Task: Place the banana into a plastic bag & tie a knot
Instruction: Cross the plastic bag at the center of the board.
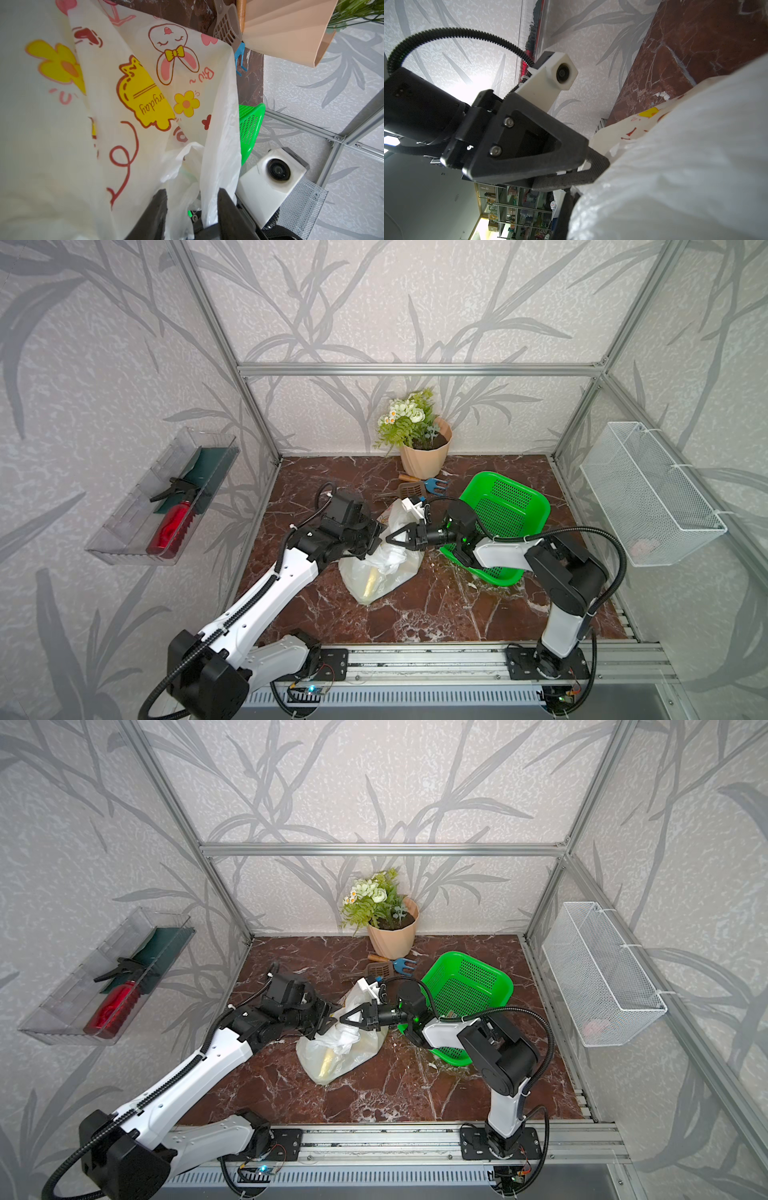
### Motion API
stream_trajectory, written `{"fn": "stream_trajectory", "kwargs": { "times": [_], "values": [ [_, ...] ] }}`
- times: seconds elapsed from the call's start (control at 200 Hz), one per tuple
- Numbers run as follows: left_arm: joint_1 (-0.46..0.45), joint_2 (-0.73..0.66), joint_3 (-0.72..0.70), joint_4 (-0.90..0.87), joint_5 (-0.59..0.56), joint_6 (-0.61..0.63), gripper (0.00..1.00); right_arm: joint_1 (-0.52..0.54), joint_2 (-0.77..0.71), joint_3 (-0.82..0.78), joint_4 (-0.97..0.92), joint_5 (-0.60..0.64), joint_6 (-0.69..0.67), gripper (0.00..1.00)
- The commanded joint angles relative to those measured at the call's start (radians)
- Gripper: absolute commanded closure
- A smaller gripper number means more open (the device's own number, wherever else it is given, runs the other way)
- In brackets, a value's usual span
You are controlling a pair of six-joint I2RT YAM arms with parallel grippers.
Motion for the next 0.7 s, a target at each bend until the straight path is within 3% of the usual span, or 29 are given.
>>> {"fn": "stream_trajectory", "kwargs": {
  "times": [0.0,0.35,0.695],
  "values": [
    [0.004,-0.002,-0.001,0.034,0.026,-0.082,0.60,-0.004,-0.035,-0.008,0.032,0.034,-0.064,1.00],
    [0.002,0.007,-0.018,0.045,0.064,-0.124,0.62,0.000,-0.087,-0.029,0.009,0.128,-0.184,1.00],
    [0.001,0.017,-0.028,0.084,0.065,-0.150,0.61,0.025,-0.088,-0.037,-0.018,0.129,-0.227,0.99]
  ]
}}
